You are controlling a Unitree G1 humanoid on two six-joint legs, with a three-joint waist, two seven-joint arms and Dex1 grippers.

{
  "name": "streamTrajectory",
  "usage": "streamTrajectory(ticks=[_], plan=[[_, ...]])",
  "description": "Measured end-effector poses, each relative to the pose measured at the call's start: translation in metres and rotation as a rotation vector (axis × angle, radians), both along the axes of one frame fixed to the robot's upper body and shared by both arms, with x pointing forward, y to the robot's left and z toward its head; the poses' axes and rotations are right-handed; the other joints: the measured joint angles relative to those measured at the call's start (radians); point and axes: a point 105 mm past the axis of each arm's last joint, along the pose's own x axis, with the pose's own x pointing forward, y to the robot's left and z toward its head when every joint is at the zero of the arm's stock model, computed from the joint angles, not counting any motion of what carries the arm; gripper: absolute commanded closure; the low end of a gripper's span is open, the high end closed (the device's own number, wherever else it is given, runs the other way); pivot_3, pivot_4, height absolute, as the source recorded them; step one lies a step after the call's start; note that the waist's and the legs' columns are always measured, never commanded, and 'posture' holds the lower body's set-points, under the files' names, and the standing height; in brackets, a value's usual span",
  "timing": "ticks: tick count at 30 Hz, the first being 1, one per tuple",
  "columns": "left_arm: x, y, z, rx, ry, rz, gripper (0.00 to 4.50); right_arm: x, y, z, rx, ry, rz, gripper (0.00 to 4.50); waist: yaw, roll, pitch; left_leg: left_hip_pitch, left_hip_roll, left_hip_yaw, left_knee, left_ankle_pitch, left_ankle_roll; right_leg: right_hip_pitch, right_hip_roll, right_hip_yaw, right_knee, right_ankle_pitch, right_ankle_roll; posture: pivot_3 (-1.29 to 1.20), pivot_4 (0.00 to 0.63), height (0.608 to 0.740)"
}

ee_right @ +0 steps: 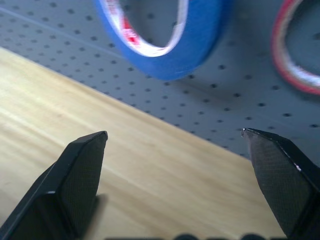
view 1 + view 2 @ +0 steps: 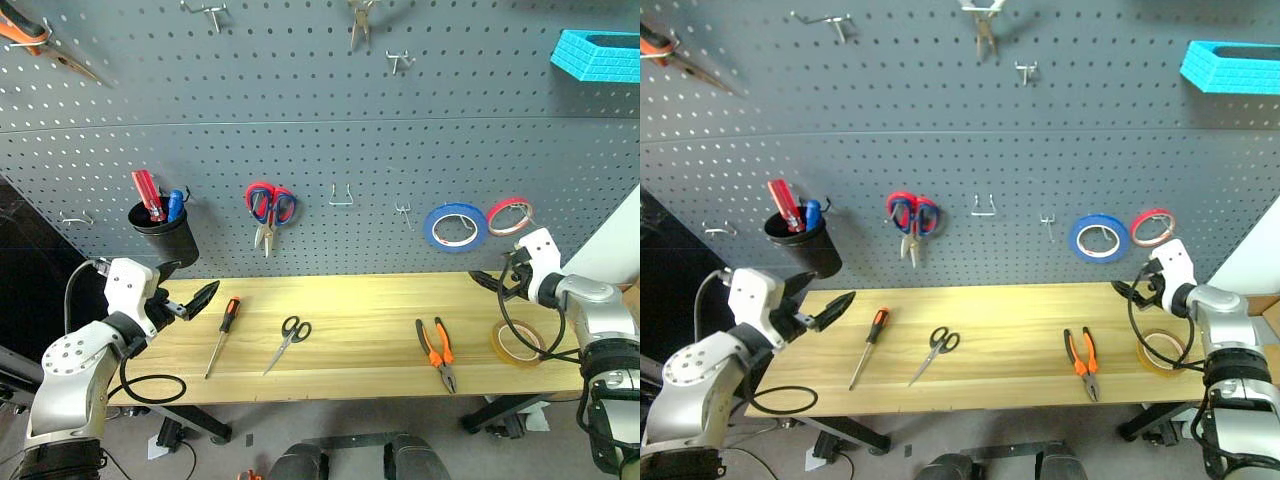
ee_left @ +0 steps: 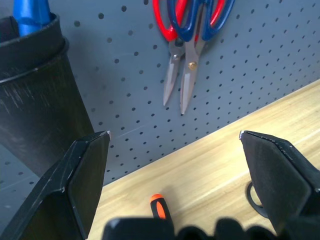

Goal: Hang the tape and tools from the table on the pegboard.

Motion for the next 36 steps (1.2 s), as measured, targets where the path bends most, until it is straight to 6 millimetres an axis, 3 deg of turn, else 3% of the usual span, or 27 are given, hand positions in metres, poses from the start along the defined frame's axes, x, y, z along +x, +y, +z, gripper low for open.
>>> streamTrajectory(ticks=[14, 23, 28, 31, 36], plan=[[-0.014, -0.006, -0.007, -0.001, 0.107, -0.092, 0.05, -0.030, -0.004, -0.010, -0.029, 0.122, 0.021, 0.00, 0.000, -0.007, 0.044, -0.002, 0.001, 0.000, 0.000, -0.001, 0.000, -0.002, 0.000, 0.000, 0.000, -0.004, 0.002, -0.03, 0.197, 0.740], [-0.021, -0.097, -0.040, 0.025, 0.218, -0.426, 0.05, -0.036, -0.017, -0.027, -0.067, 0.323, -0.151, 0.00, 0.001, -0.012, 0.097, -0.014, 0.001, -0.001, 0.001, -0.002, 0.000, -0.013, -0.002, -0.002, 0.000, -0.002, -0.004, -0.05, 0.288, 0.740], [-0.020, -0.169, -0.051, 0.016, 0.213, -0.631, 0.05, -0.039, -0.030, -0.036, -0.073, 0.412, -0.281, 0.00, -0.001, -0.014, 0.133, -0.021, 0.000, 0.001, 0.002, -0.002, 0.001, -0.018, -0.004, -0.002, 0.000, 0.000, -0.005, -0.05, 0.325, 0.740], [-0.015, -0.192, -0.045, 0.016, 0.185, -0.689, 0.05, -0.042, -0.042, -0.036, -0.046, 0.441, -0.386, 0.00, -0.005, -0.015, 0.154, -0.022, 0.001, 0.000, 0.001, -0.003, 0.003, -0.020, -0.004, -0.003, 0.000, 0.000, -0.005, -0.05, 0.348, 0.740], [-0.025, -0.223, -0.053, 0.067, 0.196, -0.792, 0.05, -0.045, -0.036, -0.039, -0.022, 0.470, -0.404, 0.00, -0.018, -0.016, 0.173, -0.031, 0.000, 0.002, 0.003, -0.003, 0.003, -0.028, -0.004, -0.003, 0.000, 0.000, -0.004, -0.06, 0.365, 0.740]])
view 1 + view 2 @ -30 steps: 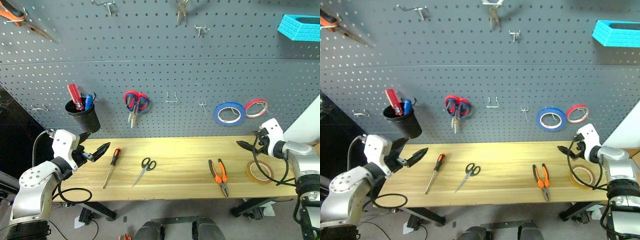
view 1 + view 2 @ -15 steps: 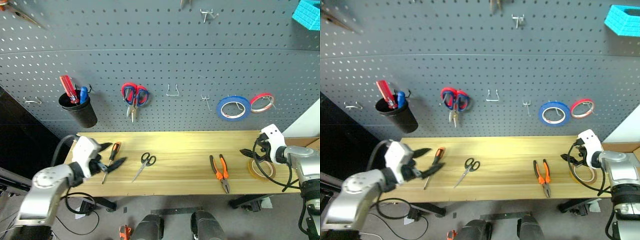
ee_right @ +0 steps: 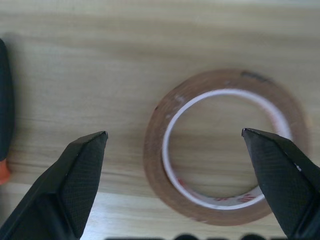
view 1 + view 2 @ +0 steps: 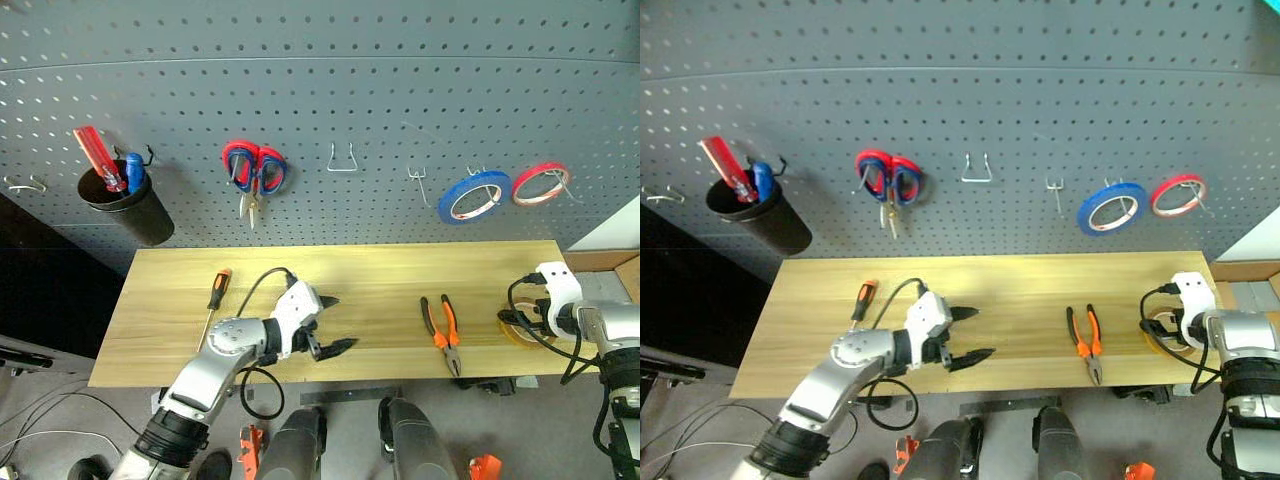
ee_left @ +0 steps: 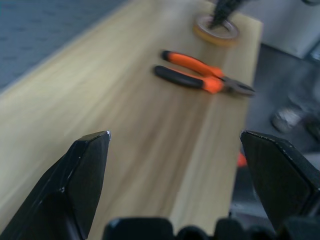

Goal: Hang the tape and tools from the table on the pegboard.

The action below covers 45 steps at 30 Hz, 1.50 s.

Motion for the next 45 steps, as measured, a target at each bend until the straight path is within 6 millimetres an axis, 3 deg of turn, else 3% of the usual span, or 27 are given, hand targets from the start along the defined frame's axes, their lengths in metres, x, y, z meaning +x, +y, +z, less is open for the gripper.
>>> streamTrajectory(ticks=[4, 8, 13, 17, 21, 23, 25, 27, 29, 36, 39, 41, 45], plan=[[-0.009, -0.018, -0.005, 0.001, 0.007, -0.054, 0.05, 0.000, 0.009, -0.007, 0.031, 0.007, -0.012, 0.00, -0.006, -0.002, 0.008, -0.005, 0.000, 0.000, 0.001, 0.002, -0.004, -0.006, 0.000, 0.000, 0.001, 0.001, 0.001, -0.05, 0.366, 0.740], [-0.010, -0.020, -0.004, 0.003, 0.001, -0.060, 0.05, -0.001, 0.008, -0.014, 0.052, 0.013, -0.068, 0.00, -0.006, -0.002, 0.015, -0.005, 0.000, 0.000, 0.001, 0.000, 0.000, -0.006, 0.000, 0.000, 0.002, 0.001, 0.001, -0.03, 0.364, 0.740], [-0.005, -0.013, 0.004, 0.018, -0.032, -0.049, 0.00, 0.003, 0.004, -0.016, 0.037, -0.002, -0.124, 1.14, -0.007, -0.007, 0.018, -0.005, 0.000, 0.000, 0.001, 0.000, 0.000, -0.006, 0.000, 0.000, 0.002, 0.001, 0.001, -0.03, 0.356, 0.740], [0.008, -0.006, 0.021, -0.023, -0.062, -0.007, 0.00, 0.004, 0.005, -0.016, 0.036, -0.013, -0.145, 2.53, -0.007, -0.007, 0.018, -0.005, 0.000, 0.000, 0.002, 0.000, 0.000, -0.005, 0.000, -0.001, 0.001, 0.001, 0.001, -0.06, 0.352, 0.740], [0.011, -0.015, 0.036, -0.113, -0.070, -0.014, 0.00, -0.004, 0.005, -0.013, 0.048, -0.031, -0.154, 3.80, -0.007, -0.006, 0.019, -0.005, 0.000, 0.000, 0.001, 0.002, -0.004, -0.006, 0.000, -0.001, 0.001, 0.001, 0.001, -0.10, 0.355, 0.740], [0.013, -0.019, 0.043, -0.142, -0.078, -0.022, 0.00, -0.011, 0.005, -0.005, 0.035, -0.056, -0.145, 4.39, -0.007, -0.004, 0.020, -0.006, 0.000, 0.000, 0.001, 0.002, -0.004, -0.006, 0.000, -0.001, 0.001, 0.001, 0.002, -0.13, 0.354, 0.740], [0.017, -0.014, 0.050, -0.170, -0.111, 0.000, 0.00, -0.028, 0.009, 0.018, 0.032, -0.128, -0.077, 4.41, -0.007, 0.000, 0.023, -0.007, 0.000, 0.000, 0.001, 0.002, -0.004, -0.007, 0.000, -0.001, 0.001, 0.001, 0.002, -0.17, 0.352, 0.740], [0.024, -0.005, 0.057, -0.185, -0.152, 0.048, 0.00, -0.042, 0.024, 0.049, 0.032, -0.230, 0.042, 4.41, -0.012, 0.001, 0.024, -0.006, 0.000, 0.000, 0.000, 0.002, -0.004, -0.007, 0.000, -0.001, 0.001, 0.000, 0.003, -0.22, 0.349, 0.740], [0.030, 0.004, 0.064, -0.202, -0.182, 0.089, 0.00, -0.057, 0.052, 0.082, 0.065, -0.334, 0.201, 4.41, -0.026, 0.000, 0.024, -0.005, 0.001, 0.000, 0.001, 0.002, -0.004, -0.006, 0.001, -0.001, 0.001, 0.000, 0.004, -0.24, 0.345, 0.740], [0.033, 0.026, 0.070, -0.229, -0.194, 0.154, 0.00, -0.091, 0.140, 0.143, 0.219, -0.622, 0.536, 4.41, -0.066, -0.002, 0.026, -0.005, 0.001, 0.000, 0.002, 0.000, 0.000, -0.005, 0.001, -0.001, 0.001, 0.002, 0.007, -0.27, 0.324, 0.740], [0.037, 0.037, 0.083, -0.264, -0.224, 0.182, 0.00, -0.081, 0.183, 0.170, 0.244, -0.797, 0.644, 4.41, -0.080, -0.003, 0.026, -0.004, 0.001, 0.002, 0.003, 0.001, -0.001, -0.006, 0.001, -0.001, 0.001, 0.003, 0.008, -0.26, 0.312, 0.740], [0.040, 0.039, 0.091, -0.274, -0.250, 0.186, 0.00, -0.071, 0.200, 0.188, 0.213, -0.909, 0.664, 4.41, -0.080, -0.002, 0.025, -0.005, 0.000, 0.002, 0.003, 0.003, -0.005, -0.006, 0.001, 0.000, 0.001, 0.003, 0.008, -0.25, 0.303, 0.740], [0.039, 0.045, 0.095, -0.279, -0.262, 0.201, 0.00, -0.052, 0.215, 0.187, 0.156, -0.953, 0.646, 4.41, -0.067, -0.004, 0.024, -0.005, 0.001, -0.001, 0.002, 0.004, -0.007, -0.007, 0.001, -0.004, 0.001, 0.004, 0.007, -0.22, 0.285, 0.740]])
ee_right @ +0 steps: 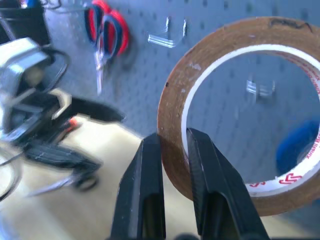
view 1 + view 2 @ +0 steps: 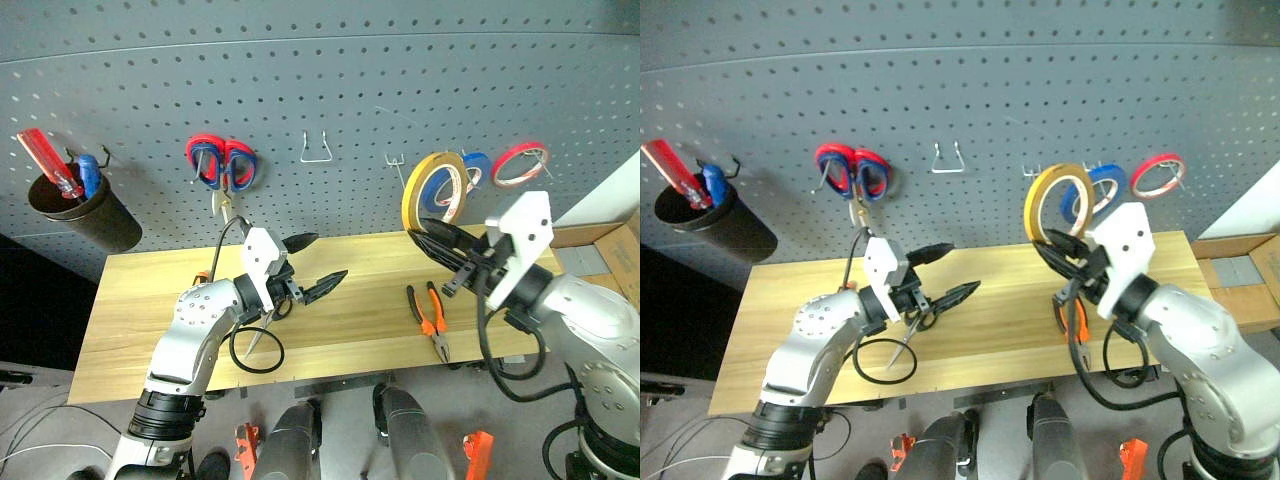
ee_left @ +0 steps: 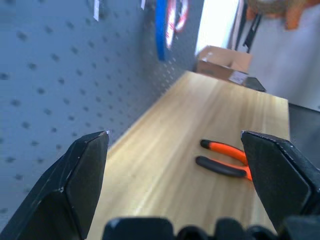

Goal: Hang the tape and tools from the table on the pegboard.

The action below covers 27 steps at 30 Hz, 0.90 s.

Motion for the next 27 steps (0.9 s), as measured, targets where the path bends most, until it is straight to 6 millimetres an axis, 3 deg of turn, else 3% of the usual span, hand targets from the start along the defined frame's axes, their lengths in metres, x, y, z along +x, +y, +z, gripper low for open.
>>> streamTrajectory(ticks=[8, 21, 22, 27], plan=[[-0.006, 0.007, -0.008, 0.013, 0.021, 0.041, 0.00, 0.031, 0.006, -0.031, -0.048, 0.020, -0.053, 4.41, 0.006, 0.000, 0.000, -0.001, -0.001, 0.002, 0.000, 0.000, 0.000, -0.002, -0.002, -0.005, 0.000, 0.000, 0.000, -0.17, 0.273, 0.740], [-0.007, 0.010, -0.003, 0.016, 0.001, 0.074, 0.00, 0.086, 0.031, -0.048, -0.105, -0.005, -0.089, 4.41, 0.006, -0.001, -0.004, 0.000, -0.001, 0.002, 0.001, 0.001, -0.001, -0.001, -0.001, -0.005, 0.002, 0.001, -0.002, -0.15, 0.257, 0.740], [-0.007, 0.010, -0.003, 0.015, 0.001, 0.076, 0.00, 0.087, 0.031, -0.048, -0.089, 0.002, -0.092, 3.69, 0.006, -0.002, -0.005, 0.000, 0.000, 0.001, 0.001, 0.001, -0.001, -0.001, -0.001, -0.005, 0.002, 0.001, -0.002, -0.16, 0.259, 0.740], [-0.006, 0.009, -0.002, 0.016, -0.002, 0.072, 0.00, 0.089, 0.024, -0.055, -0.067, 0.058, -0.123, 2.10, 0.007, -0.003, -0.006, 0.000, -0.001, 0.001, 0.001, 0.001, -0.001, -0.001, -0.001, -0.005, 0.002, 0.002, -0.002, -0.18, 0.272, 0.740]])
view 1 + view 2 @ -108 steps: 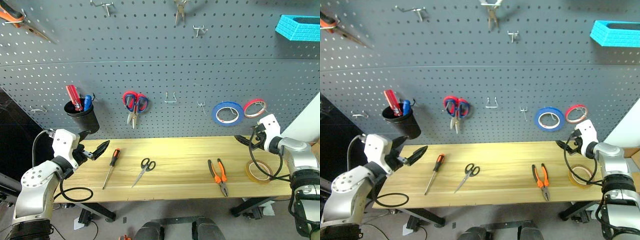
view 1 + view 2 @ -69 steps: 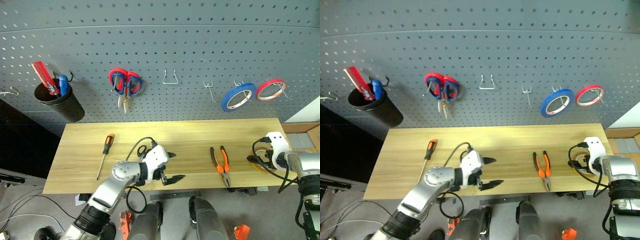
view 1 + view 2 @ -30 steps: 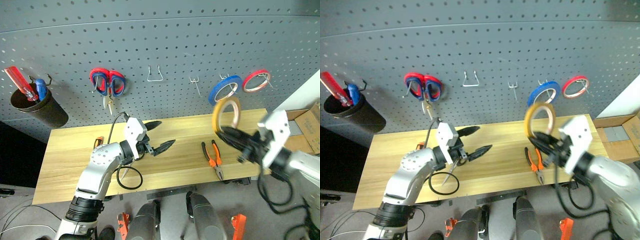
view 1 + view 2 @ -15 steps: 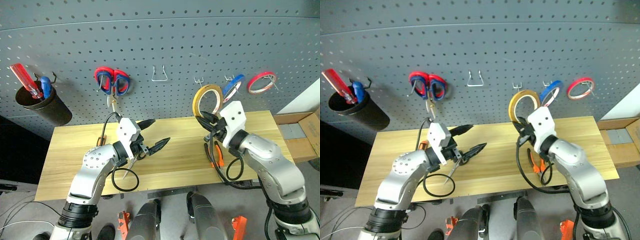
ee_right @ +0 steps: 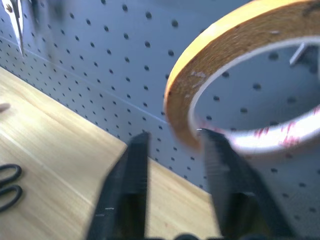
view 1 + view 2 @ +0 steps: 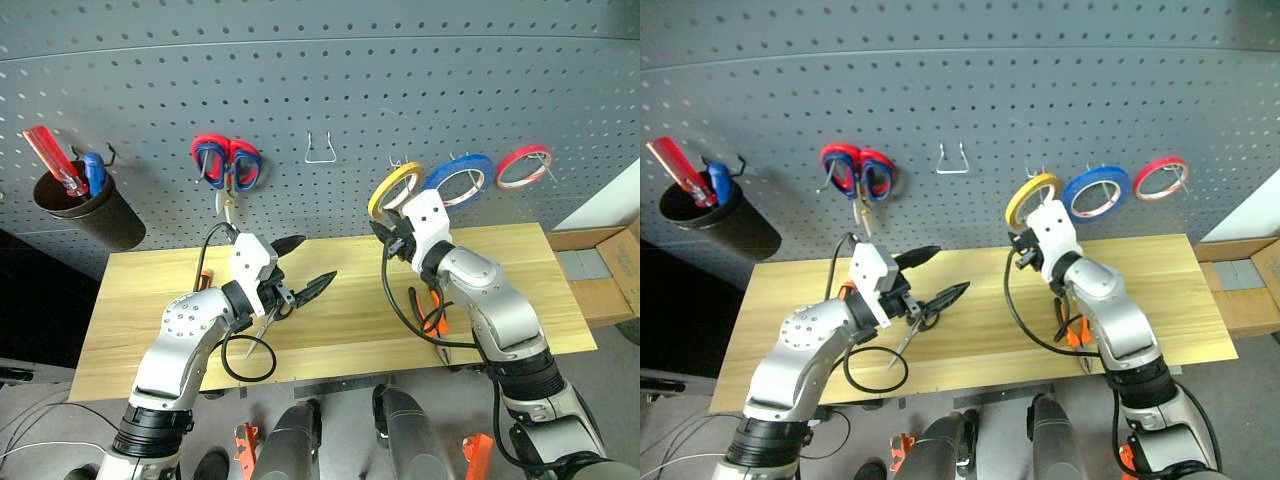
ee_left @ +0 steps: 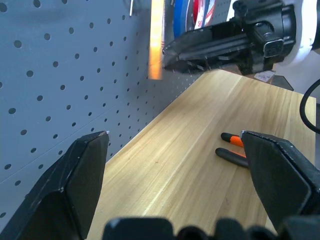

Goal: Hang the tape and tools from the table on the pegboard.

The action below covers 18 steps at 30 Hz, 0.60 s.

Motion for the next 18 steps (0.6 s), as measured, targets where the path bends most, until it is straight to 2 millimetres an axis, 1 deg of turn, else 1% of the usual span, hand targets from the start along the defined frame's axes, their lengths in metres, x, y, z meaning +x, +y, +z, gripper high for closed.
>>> streamTrajectory(ticks=[2, 3, 5, 6, 9, 11, 12, 13, 14, 16, 18], plan=[[0.000, -0.003, -0.001, 0.003, 0.004, -0.016, 0.00, -0.008, -0.010, -0.006, -0.015, 0.017, -0.022, 1.42, 0.003, 0.000, 0.000, 0.000, 0.000, -0.001, 0.000, 0.000, 0.000, 0.000, 0.000, 0.000, 0.000, 0.000, 0.000, -0.19, 0.274, 0.740], [0.000, -0.003, -0.002, 0.004, 0.006, -0.020, 0.00, -0.016, -0.016, -0.010, -0.045, 0.009, -0.024, 1.11, 0.005, 0.000, 0.000, 0.000, 0.000, -0.001, 0.000, 0.000, 0.000, 0.000, 0.000, 0.000, 0.000, 0.000, 0.000, -0.19, 0.273, 0.740], [0.000, -0.002, -0.004, 0.000, 0.019, -0.016, 0.00, -0.039, -0.024, -0.022, -0.081, 0.035, 0.001, 1.11, 0.005, 0.000, 0.000, 0.000, 0.000, -0.001, -0.001, 0.000, 0.000, 0.000, 0.000, 0.000, -0.001, 0.000, 0.000, -0.20, 0.271, 0.740], [0.000, -0.002, -0.005, -0.001, 0.029, -0.013, 0.00, -0.050, -0.026, -0.032, -0.083, 0.072, 0.019, 1.11, 0.004, 0.000, -0.001, 0.000, 0.001, -0.001, -0.001, 0.000, 0.000, 0.000, 0.000, 0.000, -0.001, 0.000, 0.000, -0.20, 0.271, 0.740], [-0.002, 0.000, -0.017, 0.005, 0.071, -0.018, 0.00, -0.092, -0.036, -0.072, -0.019, 0.280, 0.077, 1.11, 0.001, 0.000, -0.001, 0.000, 0.001, 0.000, 0.000, 0.000, 0.000, 0.001, 0.000, 0.001, -0.001, 0.000, 0.000, -0.20, 0.279, 0.740], [-0.005, 0.004, -0.033, 0.039, 0.105, -0.007, 0.00, -0.112, -0.049, -0.096, 0.026, 0.402, 0.056, 1.11, -0.003, 0.000, -0.002, 0.002, 0.000, 0.001, 0.000, -0.001, 0.001, 0.002, 0.000, 0.001, 0.000, 0.000, 0.000, -0.20, 0.283, 0.740], [-0.006, 0.006, -0.043, 0.064, 0.121, -0.002, 0.00, -0.115, -0.054, -0.103, 0.039, 0.436, 0.034, 1.11, -0.008, 0.000, -0.002, 0.003, 0.001, 0.003, 0.000, -0.001, 0.002, 0.002, 0.000, 0.001, 0.000, 0.001, -0.001, -0.20, 0.290, 0.740], [-0.008, 0.006, -0.050, 0.086, 0.131, -0.004, 0.00, -0.112, -0.058, -0.107, 0.061, 0.459, -0.004, 1.11, -0.010, -0.001, -0.002, 0.003, 0.001, 0.003, 0.000, -0.002, 0.003, 0.002, 0.000, 0.002, 0.000, 0.002, -0.001, -0.20, 0.294, 0.740], [-0.013, 0.005, -0.057, 0.102, 0.141, -0.016, 0.00, -0.104, -0.063, -0.111, 0.085, 0.478, -0.065, 1.11, -0.012, -0.002, -0.003, 0.004, 0.001, 0.003, 0.000, -0.001, 0.003, 0.002, 0.000, 0.002, 0.000, 0.003, -0.002, -0.19, 0.299, 0.740], [-0.026, -0.004, -0.073, 0.127, 0.172, -0.071, 0.00, -0.085, -0.079, -0.122, 0.095, 0.525, -0.210, 1.11, -0.011, -0.002, -0.003, 0.005, 0.001, 0.003, 0.000, 0.001, 0.004, 0.003, 0.000, 0.004, 0.000, 0.004, -0.002, -0.19, 0.305, 0.740], [-0.033, -0.007, -0.081, 0.136, 0.196, -0.091, 0.00, -0.073, -0.089, -0.129, 0.076, 0.537, -0.312, 1.11, -0.005, -0.002, -0.003, 0.005, 0.001, 0.003, 0.000, 0.002, 0.004, 0.003, -0.001, 0.005, 0.000, 0.004, -0.002, -0.18, 0.309, 0.740]])
